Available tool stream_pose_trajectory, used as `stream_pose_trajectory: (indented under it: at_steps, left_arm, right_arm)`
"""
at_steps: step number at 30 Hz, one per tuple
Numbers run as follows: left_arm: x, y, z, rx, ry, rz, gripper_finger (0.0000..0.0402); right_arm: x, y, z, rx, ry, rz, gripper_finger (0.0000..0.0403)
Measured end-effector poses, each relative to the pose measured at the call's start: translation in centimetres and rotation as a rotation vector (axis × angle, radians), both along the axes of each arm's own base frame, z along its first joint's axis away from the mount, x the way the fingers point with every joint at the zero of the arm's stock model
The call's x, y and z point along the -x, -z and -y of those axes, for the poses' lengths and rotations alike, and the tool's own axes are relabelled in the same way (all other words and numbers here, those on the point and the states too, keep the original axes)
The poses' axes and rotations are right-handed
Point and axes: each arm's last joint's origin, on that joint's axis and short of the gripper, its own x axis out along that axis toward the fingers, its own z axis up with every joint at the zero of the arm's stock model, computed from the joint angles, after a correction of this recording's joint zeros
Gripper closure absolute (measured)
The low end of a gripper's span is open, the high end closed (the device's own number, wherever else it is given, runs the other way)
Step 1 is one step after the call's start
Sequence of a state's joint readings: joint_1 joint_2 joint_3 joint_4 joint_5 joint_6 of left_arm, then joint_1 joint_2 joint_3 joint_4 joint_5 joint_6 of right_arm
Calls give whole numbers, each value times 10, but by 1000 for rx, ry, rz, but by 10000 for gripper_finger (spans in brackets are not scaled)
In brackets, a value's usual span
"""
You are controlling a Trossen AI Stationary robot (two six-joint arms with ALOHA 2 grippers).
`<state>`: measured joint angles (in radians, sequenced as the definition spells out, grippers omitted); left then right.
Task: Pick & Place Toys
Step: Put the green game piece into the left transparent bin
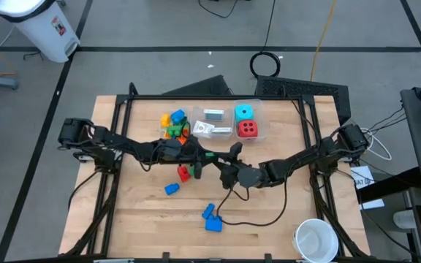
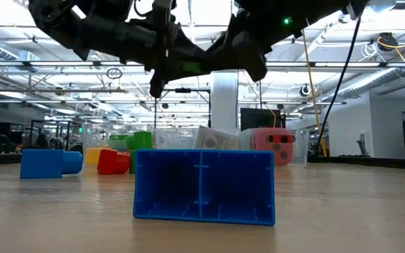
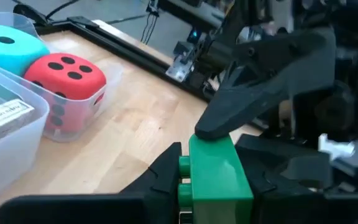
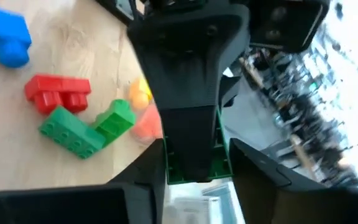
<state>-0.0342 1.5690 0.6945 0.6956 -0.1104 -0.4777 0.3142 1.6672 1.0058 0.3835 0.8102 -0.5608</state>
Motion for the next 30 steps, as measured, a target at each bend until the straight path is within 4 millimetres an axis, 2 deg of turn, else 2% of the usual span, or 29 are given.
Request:
stream_pose_trajectory:
  at_steps: [2, 6, 9, 13, 18, 21, 26, 30]
  left_arm:
    - [3, -1, -6, -31, -14, -38, 312]
    - [14, 5, -26, -89, -244, -182, 312]
    - [27, 6, -35, -102, -333, -217, 312]
    - [56, 12, -50, -91, -465, -221, 312]
    - [96, 22, -65, -63, -624, -212, 312]
    - [111, 29, -69, -59, -696, -212, 312]
    - [118, 35, -80, -67, -786, -236, 312]
    - [120, 40, -87, -42, -825, -256, 271]
  right_arm:
    - [0, 0, -1, -62, 16, 33, 270]
    - [10, -7, -1, -148, 34, 30, 243]
    - [22, -11, 4, -193, 61, -20, 229]
    - [35, -21, 8, -265, 83, 1, 222]
    - [47, -18, 12, -312, 81, 6, 229]
    - [49, -18, 12, -330, 83, 25, 234]
    - [48, -18, 12, -346, 84, 38, 235]
    - [48, -18, 12, -364, 91, 48, 231]
